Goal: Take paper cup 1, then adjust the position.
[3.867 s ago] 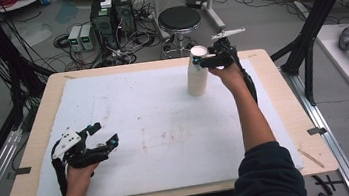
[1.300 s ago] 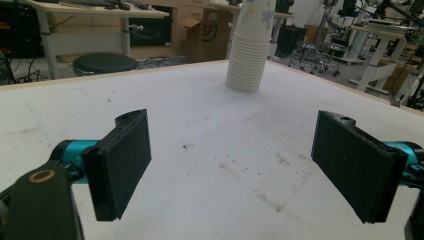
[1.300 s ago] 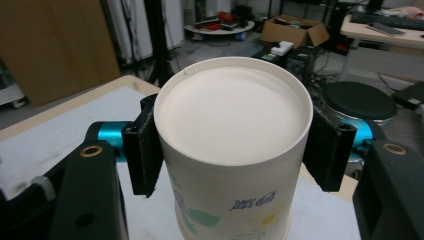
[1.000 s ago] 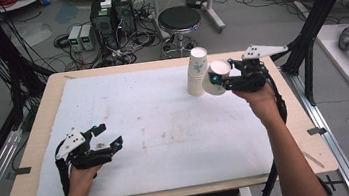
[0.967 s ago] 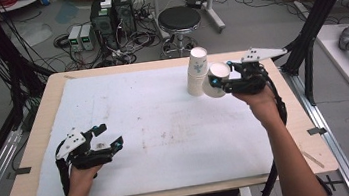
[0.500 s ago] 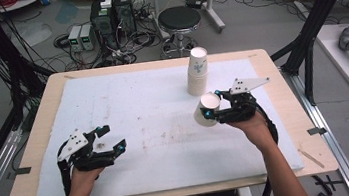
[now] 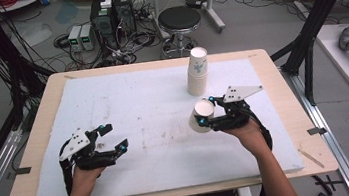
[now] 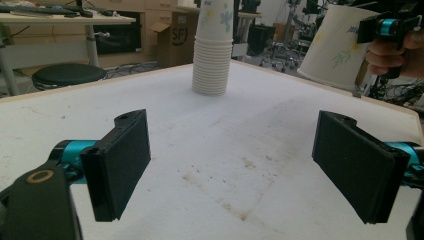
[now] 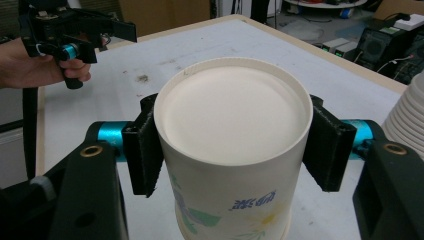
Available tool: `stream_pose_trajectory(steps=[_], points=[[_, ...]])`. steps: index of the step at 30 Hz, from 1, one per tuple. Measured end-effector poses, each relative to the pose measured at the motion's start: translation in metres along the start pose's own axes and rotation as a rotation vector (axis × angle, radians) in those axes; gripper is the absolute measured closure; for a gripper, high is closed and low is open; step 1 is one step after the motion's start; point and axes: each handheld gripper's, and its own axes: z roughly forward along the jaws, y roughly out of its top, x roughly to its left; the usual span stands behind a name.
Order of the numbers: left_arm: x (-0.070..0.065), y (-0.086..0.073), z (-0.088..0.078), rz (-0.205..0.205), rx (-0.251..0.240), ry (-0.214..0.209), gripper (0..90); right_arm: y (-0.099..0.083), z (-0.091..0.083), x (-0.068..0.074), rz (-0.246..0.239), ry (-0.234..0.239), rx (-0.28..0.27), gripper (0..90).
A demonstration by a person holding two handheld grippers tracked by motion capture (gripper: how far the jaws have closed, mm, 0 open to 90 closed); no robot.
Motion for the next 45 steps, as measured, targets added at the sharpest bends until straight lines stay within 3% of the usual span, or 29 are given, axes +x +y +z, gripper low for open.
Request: stream_pose_trajectory(steps=[6,23,31,34,38,45], points=[[-0.002,0.001,-0.002,0.008,-0.005,0.001,15.6,0.000,0.003,0.001,-0.006,0.009,0.000,35.3],[-0.003,0.002,-0.007,0.001,0.005,-0.049,15.5,0.004,0.016,0.005,-0.019,0.050,-0.003,35.1],[-0.013,0.004,-0.001,0.016,0.012,-0.081,15.6,-0.001,0.020,0.013,-0.010,0.083,-0.005,35.0],[-0.021,0.006,0.005,0.033,0.028,-0.116,15.5,0.000,0.019,0.017,-0.014,0.098,-0.011,35.0],[-0.025,0.009,0.009,0.040,0.025,-0.133,15.5,0.004,0.022,0.021,-0.025,0.124,-0.017,35.0],[-0.032,0.014,0.030,0.062,0.055,-0.208,15.5,0.006,0.027,0.023,-0.028,0.155,-0.017,34.9]])
